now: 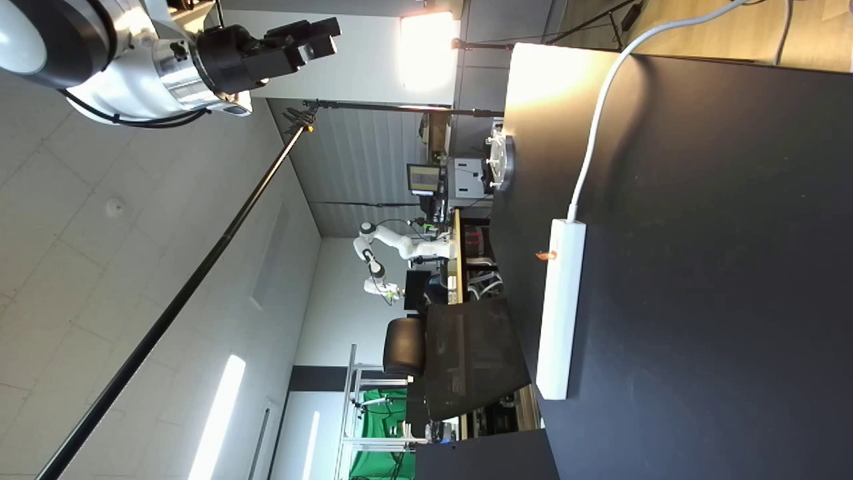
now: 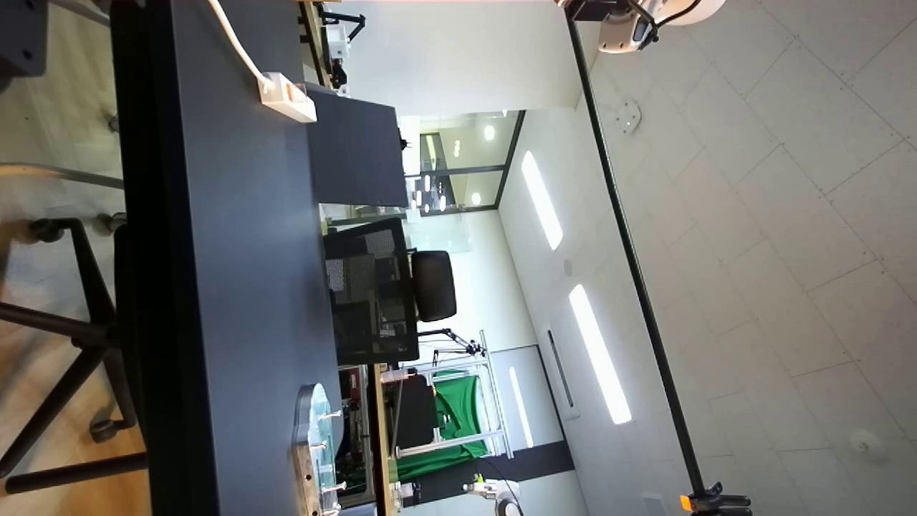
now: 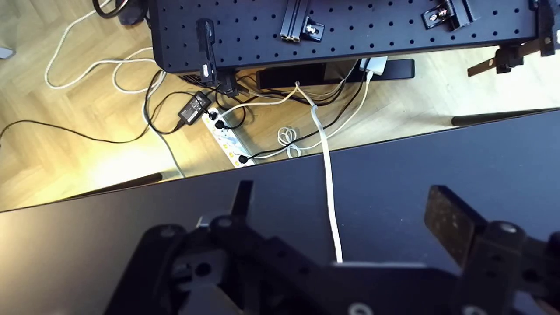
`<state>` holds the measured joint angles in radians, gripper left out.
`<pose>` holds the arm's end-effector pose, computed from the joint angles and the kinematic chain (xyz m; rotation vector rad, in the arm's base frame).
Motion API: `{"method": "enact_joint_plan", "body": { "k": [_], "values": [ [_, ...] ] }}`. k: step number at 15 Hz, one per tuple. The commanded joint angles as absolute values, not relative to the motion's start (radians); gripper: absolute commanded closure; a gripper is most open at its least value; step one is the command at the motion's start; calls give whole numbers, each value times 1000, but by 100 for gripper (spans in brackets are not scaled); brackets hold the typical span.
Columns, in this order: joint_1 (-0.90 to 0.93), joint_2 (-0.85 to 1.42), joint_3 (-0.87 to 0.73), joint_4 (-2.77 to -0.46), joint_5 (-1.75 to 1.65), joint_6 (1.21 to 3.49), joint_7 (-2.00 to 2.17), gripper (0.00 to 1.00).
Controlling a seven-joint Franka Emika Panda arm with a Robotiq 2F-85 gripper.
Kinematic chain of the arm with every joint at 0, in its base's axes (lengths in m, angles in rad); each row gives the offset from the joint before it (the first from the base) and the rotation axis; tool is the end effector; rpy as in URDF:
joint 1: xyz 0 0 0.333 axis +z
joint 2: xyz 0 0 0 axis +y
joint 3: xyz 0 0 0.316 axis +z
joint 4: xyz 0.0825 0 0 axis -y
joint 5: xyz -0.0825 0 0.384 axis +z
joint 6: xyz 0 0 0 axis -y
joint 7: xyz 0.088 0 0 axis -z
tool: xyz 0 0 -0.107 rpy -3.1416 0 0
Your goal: Flip the first switch from the right of the adaptor.
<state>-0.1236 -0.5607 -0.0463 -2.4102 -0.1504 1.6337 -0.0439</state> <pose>0.3493 -0.0768 0.4953 3.0180 -0.1366 -0.3448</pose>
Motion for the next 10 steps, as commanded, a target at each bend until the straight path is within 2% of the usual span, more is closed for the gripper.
{"method": "enact_joint_plan", "body": {
  "k": [1,8,9,10],
  "values": [
    [-100,-550,-66,-2410,-168,1672,-68,0],
    [-33,-331,-181,-2345,-112,1998,-463,0],
    [-25,-281,-189,-2327,-109,2033,-529,3],
    [-19,-235,-192,-2309,-114,2065,-587,25]
  ]
}}
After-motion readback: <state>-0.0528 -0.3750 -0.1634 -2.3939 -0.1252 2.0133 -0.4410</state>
